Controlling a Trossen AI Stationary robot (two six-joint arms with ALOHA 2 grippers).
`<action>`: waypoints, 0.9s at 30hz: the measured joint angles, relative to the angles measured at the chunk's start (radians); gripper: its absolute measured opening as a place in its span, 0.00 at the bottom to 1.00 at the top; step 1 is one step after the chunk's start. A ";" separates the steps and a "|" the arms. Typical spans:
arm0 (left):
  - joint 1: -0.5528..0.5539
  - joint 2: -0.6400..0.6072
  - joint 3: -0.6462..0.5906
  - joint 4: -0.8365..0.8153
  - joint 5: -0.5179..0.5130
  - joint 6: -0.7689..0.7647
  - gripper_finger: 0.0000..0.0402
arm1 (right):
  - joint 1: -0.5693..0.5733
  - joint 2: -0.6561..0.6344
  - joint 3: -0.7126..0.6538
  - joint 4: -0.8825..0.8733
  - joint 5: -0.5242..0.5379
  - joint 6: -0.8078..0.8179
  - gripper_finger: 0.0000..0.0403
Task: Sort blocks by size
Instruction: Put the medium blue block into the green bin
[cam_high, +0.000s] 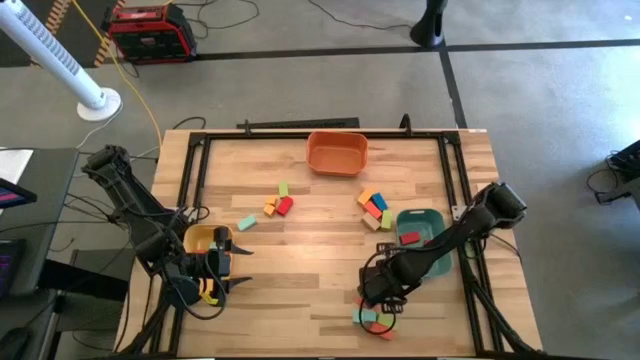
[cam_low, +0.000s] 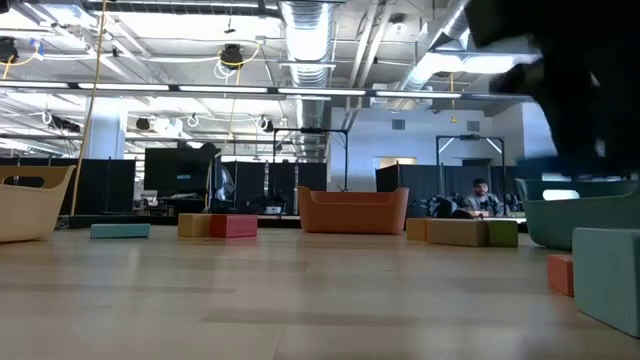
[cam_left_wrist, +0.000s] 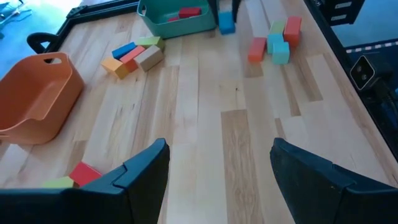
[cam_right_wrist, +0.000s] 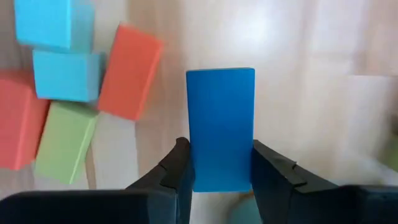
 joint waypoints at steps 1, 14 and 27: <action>0.000 0.000 0.000 0.000 0.000 0.000 0.67 | 0.002 -0.001 0.028 -0.049 0.020 0.017 0.37; 0.000 0.000 0.000 0.000 0.002 -0.005 0.67 | 0.140 -0.016 0.117 -0.501 0.181 0.528 0.39; 0.000 0.000 0.000 -0.002 0.003 0.006 0.67 | 0.295 -0.149 -0.097 -0.499 0.198 1.095 0.39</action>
